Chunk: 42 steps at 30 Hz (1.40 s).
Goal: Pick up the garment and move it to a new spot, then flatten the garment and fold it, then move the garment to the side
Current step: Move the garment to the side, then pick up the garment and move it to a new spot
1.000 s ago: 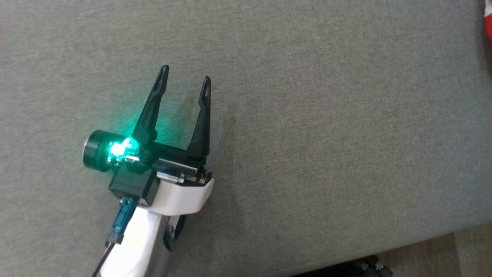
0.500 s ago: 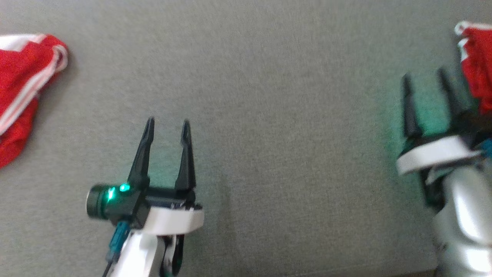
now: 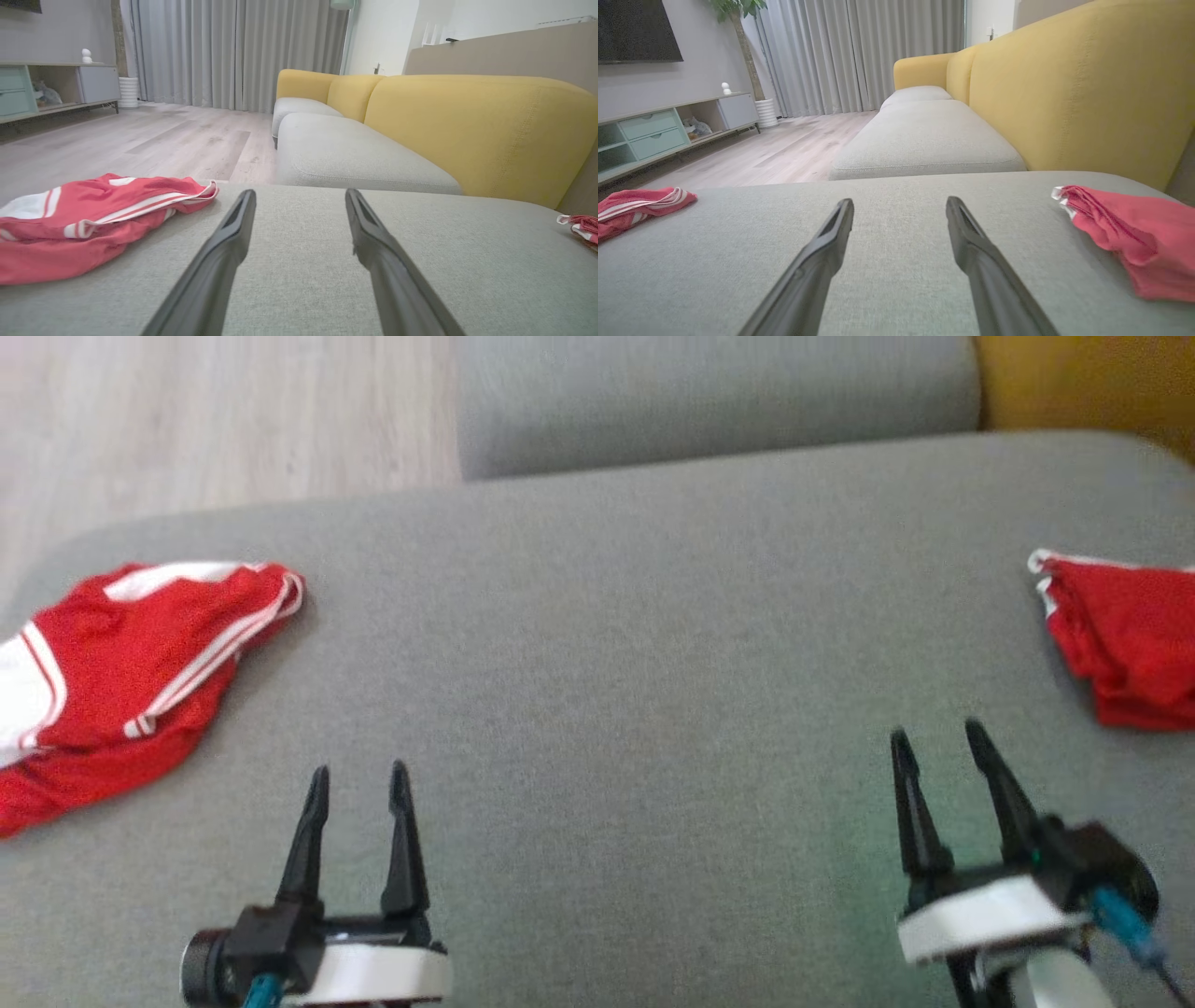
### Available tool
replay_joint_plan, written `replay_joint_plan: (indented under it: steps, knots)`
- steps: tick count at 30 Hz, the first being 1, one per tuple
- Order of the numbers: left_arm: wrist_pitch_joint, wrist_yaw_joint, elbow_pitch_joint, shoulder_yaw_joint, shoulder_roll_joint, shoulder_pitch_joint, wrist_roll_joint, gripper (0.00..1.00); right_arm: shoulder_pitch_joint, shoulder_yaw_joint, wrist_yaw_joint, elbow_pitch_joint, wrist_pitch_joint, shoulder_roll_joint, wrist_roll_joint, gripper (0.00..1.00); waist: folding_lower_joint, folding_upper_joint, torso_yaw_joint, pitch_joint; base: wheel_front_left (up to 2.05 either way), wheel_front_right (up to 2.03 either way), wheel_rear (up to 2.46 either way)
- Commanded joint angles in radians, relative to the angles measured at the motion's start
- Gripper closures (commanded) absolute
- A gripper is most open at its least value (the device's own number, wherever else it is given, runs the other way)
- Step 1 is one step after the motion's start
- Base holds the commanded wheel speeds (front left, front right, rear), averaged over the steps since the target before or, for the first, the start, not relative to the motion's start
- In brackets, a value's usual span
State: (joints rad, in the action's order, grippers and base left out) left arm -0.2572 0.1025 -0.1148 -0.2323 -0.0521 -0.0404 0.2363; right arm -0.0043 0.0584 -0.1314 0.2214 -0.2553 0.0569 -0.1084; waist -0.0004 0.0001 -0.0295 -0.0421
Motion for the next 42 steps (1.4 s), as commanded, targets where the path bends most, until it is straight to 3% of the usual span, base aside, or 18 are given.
replay_joint_plan:
  steps: [1,8,32,37,42]
  knots:
    - [-0.005,0.002,0.039,0.046,0.002,0.012,-0.016,0.0,0.004,0.018,0.001,-0.05,-0.006,-0.004,0.017,0.0,0.0004,-0.0001,0.017,0.051,0.0,0.0,0.0]
    - [-0.005,-0.005,0.052,0.07,0.002,-0.049,-0.045,0.0,0.083,0.025,0.001,-0.084,-0.006,-0.006,0.023,0.0,0.0004,-0.0001,0.018,0.087,0.0,0.0,0.0]
    - [-0.005,0.009,0.053,0.077,0.002,-0.096,-0.078,0.0,0.111,0.055,0.001,-0.044,-0.006,-0.007,-0.032,0.0,0.0004,-0.0001,0.047,0.104,0.0,0.0,0.0]
    - [-0.005,0.022,0.055,0.075,0.002,-0.093,-0.085,0.0,0.123,0.055,0.001,-0.043,-0.006,-0.007,-0.027,0.0,0.0004,-0.0001,0.091,0.102,0.0,0.0,0.0]
    - [-0.005,0.023,0.049,0.07,0.002,-0.093,-0.09,0.0,0.135,0.049,0.001,-0.038,-0.006,-0.007,-0.022,0.0,0.0004,-0.0001,0.189,0.097,0.0,0.0,0.0]
